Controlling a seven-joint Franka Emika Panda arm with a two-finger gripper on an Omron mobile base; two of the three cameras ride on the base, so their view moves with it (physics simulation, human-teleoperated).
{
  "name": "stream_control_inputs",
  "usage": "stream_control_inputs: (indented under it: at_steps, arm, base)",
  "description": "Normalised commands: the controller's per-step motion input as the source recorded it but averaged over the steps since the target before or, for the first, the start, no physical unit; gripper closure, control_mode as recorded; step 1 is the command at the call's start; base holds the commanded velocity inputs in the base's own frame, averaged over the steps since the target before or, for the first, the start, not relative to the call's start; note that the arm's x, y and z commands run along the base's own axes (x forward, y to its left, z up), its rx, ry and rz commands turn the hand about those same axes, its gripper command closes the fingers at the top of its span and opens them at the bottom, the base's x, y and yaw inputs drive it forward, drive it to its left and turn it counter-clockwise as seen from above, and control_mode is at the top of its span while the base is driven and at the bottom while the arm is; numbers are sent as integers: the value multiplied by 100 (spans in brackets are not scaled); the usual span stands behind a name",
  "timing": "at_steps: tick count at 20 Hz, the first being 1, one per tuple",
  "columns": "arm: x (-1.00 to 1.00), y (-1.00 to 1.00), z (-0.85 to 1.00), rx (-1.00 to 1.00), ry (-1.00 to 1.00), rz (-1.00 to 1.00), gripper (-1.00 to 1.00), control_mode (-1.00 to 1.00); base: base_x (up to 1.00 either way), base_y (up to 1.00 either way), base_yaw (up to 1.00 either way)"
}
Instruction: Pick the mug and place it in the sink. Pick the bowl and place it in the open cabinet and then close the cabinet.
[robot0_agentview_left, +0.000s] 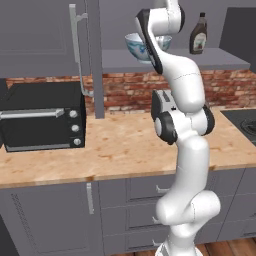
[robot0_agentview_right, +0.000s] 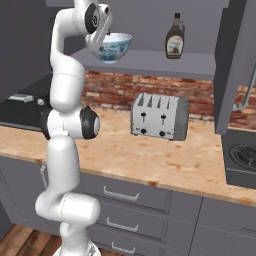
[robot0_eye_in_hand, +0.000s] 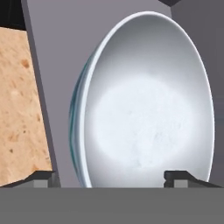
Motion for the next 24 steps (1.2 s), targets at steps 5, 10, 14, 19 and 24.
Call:
stream_control_inputs:
  at_steps: [5, 10, 14, 19, 24]
  arm:
    - [-12, 8, 0, 0, -24, 0, -100, -100]
    - [-80, 0, 0, 0, -20, 0, -100, -100]
    - [-100, 0, -2, 0, -16, 0, -100, -100]
    - [-100, -10, -10, 0, -17, 0, -100, -100]
    - [-100, -15, -6, 0, -13, 0, -100, -100]
  base:
    - [0, 0, 0]
    - [0, 0, 0]
    - [0, 0, 0]
    - [0, 0, 0]
    - [0, 0, 0]
